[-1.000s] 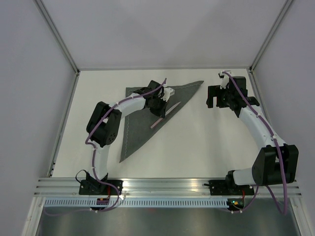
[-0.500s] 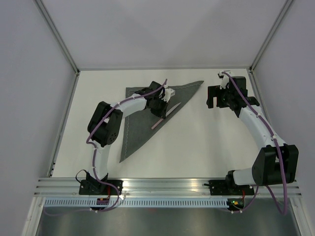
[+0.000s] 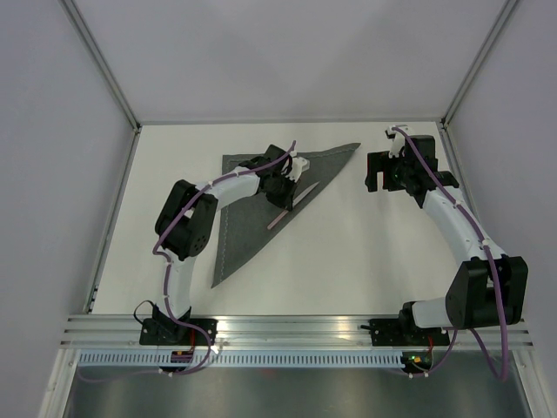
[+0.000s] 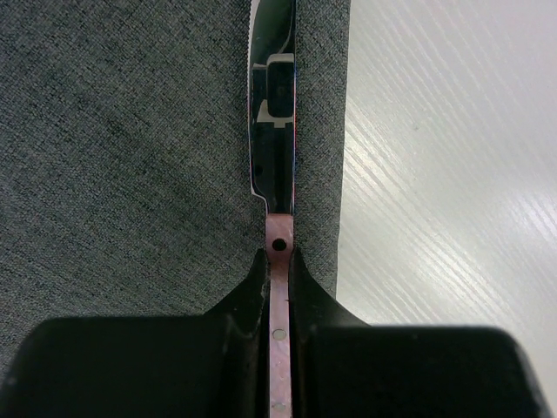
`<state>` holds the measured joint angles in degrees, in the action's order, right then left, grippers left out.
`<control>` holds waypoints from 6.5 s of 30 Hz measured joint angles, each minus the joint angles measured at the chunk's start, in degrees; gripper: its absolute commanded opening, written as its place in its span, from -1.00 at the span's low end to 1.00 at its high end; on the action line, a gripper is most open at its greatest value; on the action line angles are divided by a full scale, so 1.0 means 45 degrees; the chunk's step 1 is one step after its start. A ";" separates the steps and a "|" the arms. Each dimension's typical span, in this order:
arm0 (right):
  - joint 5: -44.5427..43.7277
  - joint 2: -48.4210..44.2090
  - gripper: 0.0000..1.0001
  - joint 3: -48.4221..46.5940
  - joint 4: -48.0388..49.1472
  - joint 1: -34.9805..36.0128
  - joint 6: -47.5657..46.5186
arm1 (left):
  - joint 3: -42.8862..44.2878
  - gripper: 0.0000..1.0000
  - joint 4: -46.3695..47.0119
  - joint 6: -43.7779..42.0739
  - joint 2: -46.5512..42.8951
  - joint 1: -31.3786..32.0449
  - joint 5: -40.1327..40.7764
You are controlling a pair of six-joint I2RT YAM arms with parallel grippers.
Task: Fold the napkin, place the utensils inside, and roll it up
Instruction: Place the knife on the napkin, then fold the napkin at the center of the board.
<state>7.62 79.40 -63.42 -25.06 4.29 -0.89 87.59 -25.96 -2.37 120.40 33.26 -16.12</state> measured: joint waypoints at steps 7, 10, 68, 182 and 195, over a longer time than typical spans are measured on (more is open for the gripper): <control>0.0005 0.0000 0.96 0.0000 0.0000 0.0000 -0.0005 | -0.0204 -0.95 0.0044 0.0000 0.0000 0.0000 0.0024; 0.0005 0.0000 0.96 0.0000 0.0000 0.0000 -0.0005 | -0.0243 -0.95 0.0073 0.0000 0.0000 0.0000 0.0039; 0.0019 0.0000 0.96 0.0005 -0.0005 0.0000 -0.0005 | -0.0384 -0.02 0.0160 0.0510 -0.0325 0.0136 0.0151; -0.6470 0.9539 -0.96 -0.0525 1.1934 1.7913 -0.7946 | -0.6149 0.19 -0.4211 0.4337 -1.8180 0.0078 0.9466; -0.5989 0.8480 -0.99 -0.1588 0.9933 1.6859 -0.6222 | -0.6159 0.19 -0.4201 0.4342 -1.8020 0.0078 0.9471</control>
<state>-19.33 117.56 -70.57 19.64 80.16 -28.88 59.88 -44.86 17.17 39.31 33.61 26.50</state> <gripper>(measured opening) 0.013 0.597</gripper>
